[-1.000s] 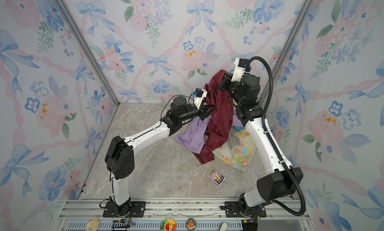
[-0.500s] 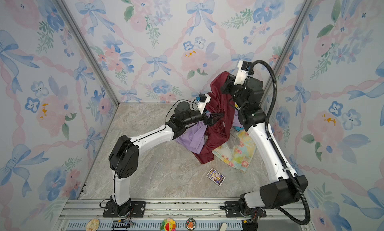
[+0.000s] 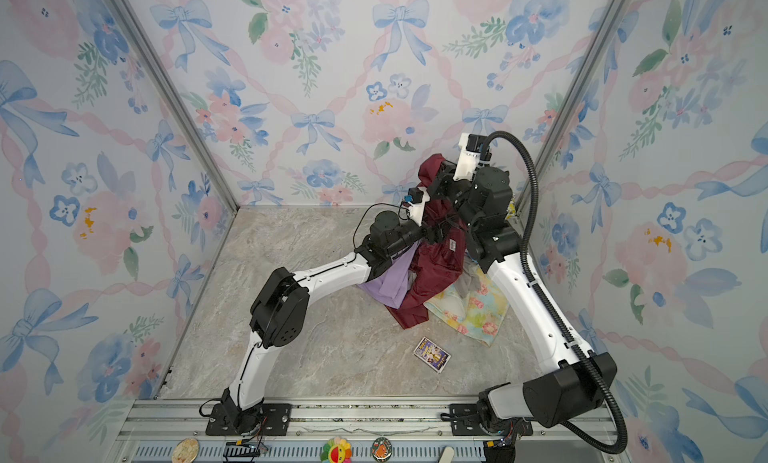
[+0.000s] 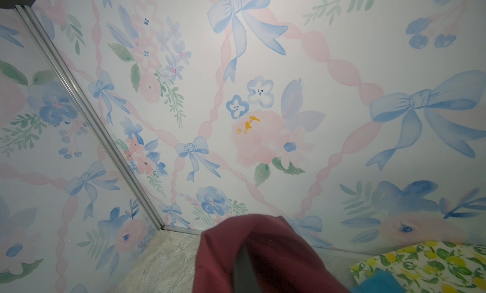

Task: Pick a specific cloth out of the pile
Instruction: 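Grasp the hanging maroon shirt with the left gripper beside the right gripper, then open the right gripper and lift the maroon shirt high with the left gripper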

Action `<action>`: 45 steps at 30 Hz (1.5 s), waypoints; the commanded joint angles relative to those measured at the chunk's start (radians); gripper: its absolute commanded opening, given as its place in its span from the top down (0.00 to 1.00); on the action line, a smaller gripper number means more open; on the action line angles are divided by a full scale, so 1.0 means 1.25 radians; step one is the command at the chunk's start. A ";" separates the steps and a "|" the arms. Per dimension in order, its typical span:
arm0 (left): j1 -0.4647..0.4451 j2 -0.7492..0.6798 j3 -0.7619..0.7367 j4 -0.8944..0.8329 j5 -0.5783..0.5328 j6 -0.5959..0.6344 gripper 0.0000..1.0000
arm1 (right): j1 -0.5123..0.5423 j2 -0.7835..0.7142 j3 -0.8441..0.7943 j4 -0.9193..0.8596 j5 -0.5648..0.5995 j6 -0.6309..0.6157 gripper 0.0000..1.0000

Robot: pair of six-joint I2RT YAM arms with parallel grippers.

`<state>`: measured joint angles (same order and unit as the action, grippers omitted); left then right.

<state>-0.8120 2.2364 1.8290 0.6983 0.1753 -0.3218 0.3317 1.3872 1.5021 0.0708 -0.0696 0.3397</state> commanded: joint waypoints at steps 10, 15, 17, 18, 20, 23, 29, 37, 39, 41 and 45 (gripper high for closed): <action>0.005 -0.003 0.111 0.074 -0.037 -0.059 1.00 | -0.031 -0.228 -0.195 -0.014 0.083 0.021 1.00; 0.003 -0.053 0.111 0.072 -0.036 -0.068 1.00 | -0.058 -0.304 -0.272 -0.073 0.072 0.022 0.82; -0.001 -0.068 0.126 0.067 -0.033 -0.074 1.00 | -0.060 -0.333 -0.304 -0.094 0.067 0.010 0.55; -0.003 -0.073 0.138 0.057 -0.037 -0.077 1.00 | -0.061 -0.347 -0.321 -0.100 0.067 0.005 0.44; -0.007 -0.075 0.187 0.012 -0.045 -0.081 1.00 | -0.060 -0.382 -0.379 -0.082 0.074 0.003 0.23; -0.018 -0.077 0.247 -0.021 -0.061 -0.067 1.00 | -0.062 -0.427 -0.441 -0.064 0.081 -0.006 0.08; -0.036 -0.032 0.457 -0.115 -0.100 -0.034 1.00 | -0.060 -0.494 -0.521 -0.031 0.081 -0.011 0.03; -0.031 -0.080 0.525 -0.190 -0.139 0.016 1.00 | -0.059 -0.510 -0.580 -0.027 0.053 -0.053 0.03; -0.026 -0.100 0.525 -0.211 -0.148 0.038 1.00 | -0.056 -0.501 -0.589 -0.015 0.050 -0.052 0.03; -0.007 -0.127 0.525 -0.233 -0.156 0.047 1.00 | -0.043 -0.487 -0.589 -0.012 0.046 -0.056 0.03; 0.039 -0.173 0.525 -0.269 -0.168 0.035 1.00 | -0.002 -0.465 -0.576 -0.022 0.049 -0.092 0.03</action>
<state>-0.8078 2.1147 2.4676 0.3599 -0.0017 -0.2955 0.2981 0.8001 0.7757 0.0189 0.0044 0.2707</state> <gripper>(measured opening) 0.048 0.971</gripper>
